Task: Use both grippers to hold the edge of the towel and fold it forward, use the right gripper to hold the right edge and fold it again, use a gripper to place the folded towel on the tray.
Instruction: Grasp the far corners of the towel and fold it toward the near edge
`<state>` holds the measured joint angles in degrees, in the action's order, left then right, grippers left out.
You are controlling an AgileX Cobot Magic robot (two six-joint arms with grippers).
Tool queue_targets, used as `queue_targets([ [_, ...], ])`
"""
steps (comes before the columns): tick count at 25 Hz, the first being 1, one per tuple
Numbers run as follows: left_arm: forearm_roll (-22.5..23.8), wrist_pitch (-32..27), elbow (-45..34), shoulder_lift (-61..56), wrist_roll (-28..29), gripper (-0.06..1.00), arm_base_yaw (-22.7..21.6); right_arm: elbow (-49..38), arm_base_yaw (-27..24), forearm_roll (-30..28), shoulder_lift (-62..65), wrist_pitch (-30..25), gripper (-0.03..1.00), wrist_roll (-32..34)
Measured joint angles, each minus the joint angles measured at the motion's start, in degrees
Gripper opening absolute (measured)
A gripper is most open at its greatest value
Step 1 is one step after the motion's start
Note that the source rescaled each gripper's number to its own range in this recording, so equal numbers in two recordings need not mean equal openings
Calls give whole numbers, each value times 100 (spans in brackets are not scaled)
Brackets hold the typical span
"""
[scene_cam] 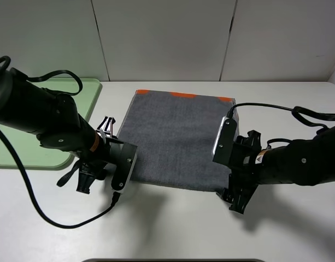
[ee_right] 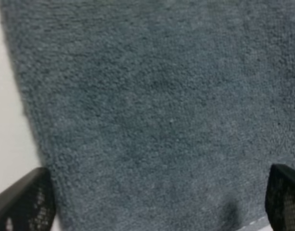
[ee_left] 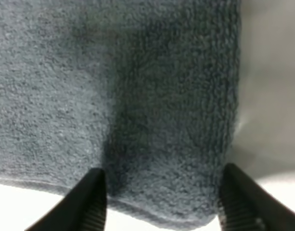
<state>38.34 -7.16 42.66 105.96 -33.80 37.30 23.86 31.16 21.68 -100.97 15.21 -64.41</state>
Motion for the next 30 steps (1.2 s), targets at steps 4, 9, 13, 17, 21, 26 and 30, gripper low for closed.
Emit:
queue_targets([
  [4,0,0,0,0,5,41,0,-13,0,-24,0,58,94,0],
  [9,0,0,0,0,5,17,0,-20,0,-61,-18,36,81,-24],
  [13,0,0,0,0,12,2,0,-30,0,-96,-45,-126,56,-68],
  [17,0,0,0,0,12,0,0,-49,0,-108,-64,-259,30,-150],
  [21,0,0,0,0,12,0,0,-70,0,-122,-64,-293,8,-176],
  [26,0,5,0,0,12,0,0,-70,0,-122,-64,-293,0,-195],
  [30,0,5,0,0,12,0,0,-70,0,-122,-64,-293,0,-195],
])
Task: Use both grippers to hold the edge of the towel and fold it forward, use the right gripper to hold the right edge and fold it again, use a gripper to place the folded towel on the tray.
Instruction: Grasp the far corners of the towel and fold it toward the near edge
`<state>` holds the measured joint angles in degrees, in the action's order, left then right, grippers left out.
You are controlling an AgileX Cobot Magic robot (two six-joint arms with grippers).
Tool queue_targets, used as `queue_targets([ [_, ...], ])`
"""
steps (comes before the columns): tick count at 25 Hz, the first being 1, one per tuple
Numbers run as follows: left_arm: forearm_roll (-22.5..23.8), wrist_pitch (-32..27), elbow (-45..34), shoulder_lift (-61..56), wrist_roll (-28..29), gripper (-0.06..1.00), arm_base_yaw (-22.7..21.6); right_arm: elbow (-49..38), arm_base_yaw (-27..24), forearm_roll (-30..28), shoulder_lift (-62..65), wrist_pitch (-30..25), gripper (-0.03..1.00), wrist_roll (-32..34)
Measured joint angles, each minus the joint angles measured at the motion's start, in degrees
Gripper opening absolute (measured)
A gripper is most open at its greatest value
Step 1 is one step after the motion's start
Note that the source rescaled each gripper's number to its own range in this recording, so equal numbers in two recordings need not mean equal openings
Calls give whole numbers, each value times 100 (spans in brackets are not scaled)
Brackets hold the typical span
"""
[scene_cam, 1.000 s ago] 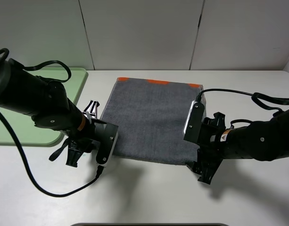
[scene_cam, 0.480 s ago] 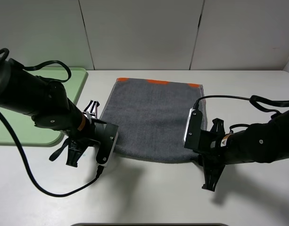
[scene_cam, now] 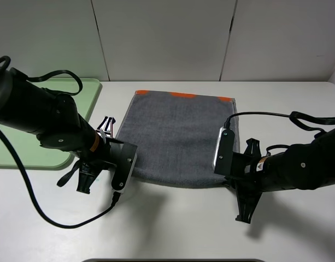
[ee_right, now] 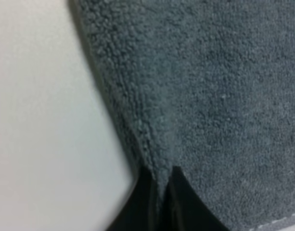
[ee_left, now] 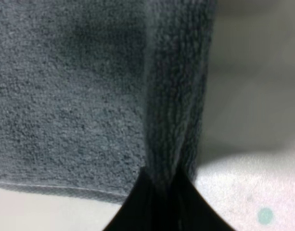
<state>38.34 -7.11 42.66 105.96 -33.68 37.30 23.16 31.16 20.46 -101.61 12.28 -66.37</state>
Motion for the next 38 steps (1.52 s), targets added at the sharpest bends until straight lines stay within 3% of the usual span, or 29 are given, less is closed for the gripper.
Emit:
queue_targets([
  [9,0,-228,0,-297,0,0,0,-13,14,-75,235,-379,0,-23],
  [18,-11,-654,-5,-886,46,0,29,190,14,-112,798,-1428,0,-23],
  [26,-40,-1171,-5,-1441,113,0,29,211,14,-112,1417,-1593,0,33],
  [34,-345,-1646,-5,-2030,113,0,29,610,14,-123,1848,-2581,0,592],
  [38,-613,-1804,-5,-2318,120,0,29,788,14,-402,2015,-3066,0,1119],
])
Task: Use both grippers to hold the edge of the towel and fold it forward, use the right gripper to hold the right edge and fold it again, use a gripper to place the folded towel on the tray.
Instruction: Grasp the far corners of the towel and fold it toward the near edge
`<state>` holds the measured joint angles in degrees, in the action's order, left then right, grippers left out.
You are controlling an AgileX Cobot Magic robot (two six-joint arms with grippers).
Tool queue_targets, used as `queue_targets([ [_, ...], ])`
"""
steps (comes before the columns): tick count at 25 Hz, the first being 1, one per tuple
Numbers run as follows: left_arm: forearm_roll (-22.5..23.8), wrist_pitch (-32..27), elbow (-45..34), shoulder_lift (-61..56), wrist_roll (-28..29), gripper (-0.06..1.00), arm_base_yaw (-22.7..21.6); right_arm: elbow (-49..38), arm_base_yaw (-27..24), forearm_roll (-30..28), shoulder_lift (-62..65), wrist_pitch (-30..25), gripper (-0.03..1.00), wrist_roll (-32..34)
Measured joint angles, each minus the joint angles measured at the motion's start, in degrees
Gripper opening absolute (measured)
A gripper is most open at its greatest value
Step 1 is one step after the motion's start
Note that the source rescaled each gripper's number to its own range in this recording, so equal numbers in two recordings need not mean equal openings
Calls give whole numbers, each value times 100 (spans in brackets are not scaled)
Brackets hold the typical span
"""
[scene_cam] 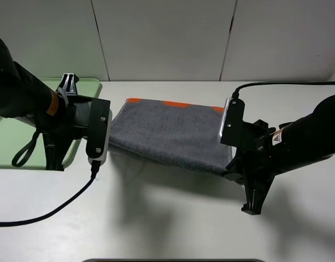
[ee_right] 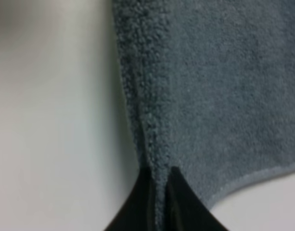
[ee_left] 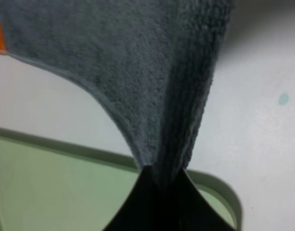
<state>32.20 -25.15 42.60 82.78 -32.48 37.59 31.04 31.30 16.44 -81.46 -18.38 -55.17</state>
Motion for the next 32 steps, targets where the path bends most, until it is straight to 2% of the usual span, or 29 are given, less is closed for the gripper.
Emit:
queue_targets([
  [4,-234,-177,0,-236,0,0,19,242,0,-531,335,-458,0,819],
  [8,-477,-307,0,-377,0,0,19,676,1,-1107,621,-1176,0,1563],
  [13,-810,-370,12,-392,0,0,26,1226,1,-1476,664,-1915,0,1880],
  [23,-930,-661,204,-368,153,0,26,1566,6,-1929,615,-1854,0,1885],
  [32,-439,-1587,1323,520,454,0,26,2286,-82,-2133,-198,-1857,0,1903],
])
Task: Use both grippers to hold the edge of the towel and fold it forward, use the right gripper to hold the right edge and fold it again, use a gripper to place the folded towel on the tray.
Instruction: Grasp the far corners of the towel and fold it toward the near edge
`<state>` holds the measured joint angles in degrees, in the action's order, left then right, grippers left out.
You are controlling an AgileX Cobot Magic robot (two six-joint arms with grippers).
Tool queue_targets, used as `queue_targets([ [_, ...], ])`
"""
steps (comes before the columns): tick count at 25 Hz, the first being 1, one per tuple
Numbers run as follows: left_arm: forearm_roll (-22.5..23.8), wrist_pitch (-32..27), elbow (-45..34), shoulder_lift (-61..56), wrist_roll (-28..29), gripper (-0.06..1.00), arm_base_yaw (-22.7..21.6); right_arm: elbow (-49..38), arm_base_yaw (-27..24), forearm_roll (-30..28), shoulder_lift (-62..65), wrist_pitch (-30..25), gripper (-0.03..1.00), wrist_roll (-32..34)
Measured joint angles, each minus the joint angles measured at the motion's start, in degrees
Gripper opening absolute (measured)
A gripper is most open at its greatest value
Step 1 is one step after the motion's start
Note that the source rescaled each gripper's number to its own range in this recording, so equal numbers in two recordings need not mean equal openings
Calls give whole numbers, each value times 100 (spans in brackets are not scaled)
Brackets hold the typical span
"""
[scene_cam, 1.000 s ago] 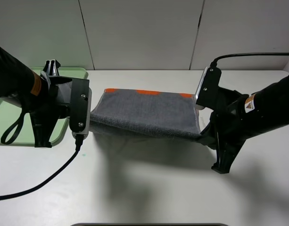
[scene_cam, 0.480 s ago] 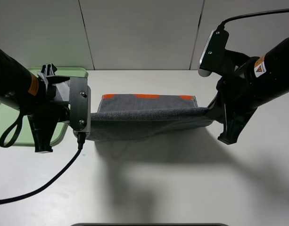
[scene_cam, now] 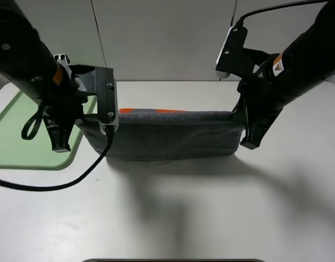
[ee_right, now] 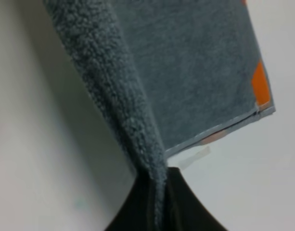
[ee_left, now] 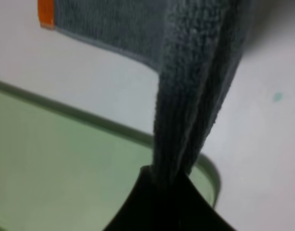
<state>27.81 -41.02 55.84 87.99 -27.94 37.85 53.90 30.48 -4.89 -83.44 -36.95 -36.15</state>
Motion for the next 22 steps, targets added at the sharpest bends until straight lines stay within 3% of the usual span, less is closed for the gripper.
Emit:
queue_targets([
  [8,55,390,742,931,147,0,-435,699,-630,22,-800,215,0,-18],
  [14,90,649,1088,1489,175,0,-780,1036,-664,-8,-1356,576,0,-18],
  [22,381,876,1338,2030,182,0,-859,1441,-731,-143,-2251,796,0,-18],
])
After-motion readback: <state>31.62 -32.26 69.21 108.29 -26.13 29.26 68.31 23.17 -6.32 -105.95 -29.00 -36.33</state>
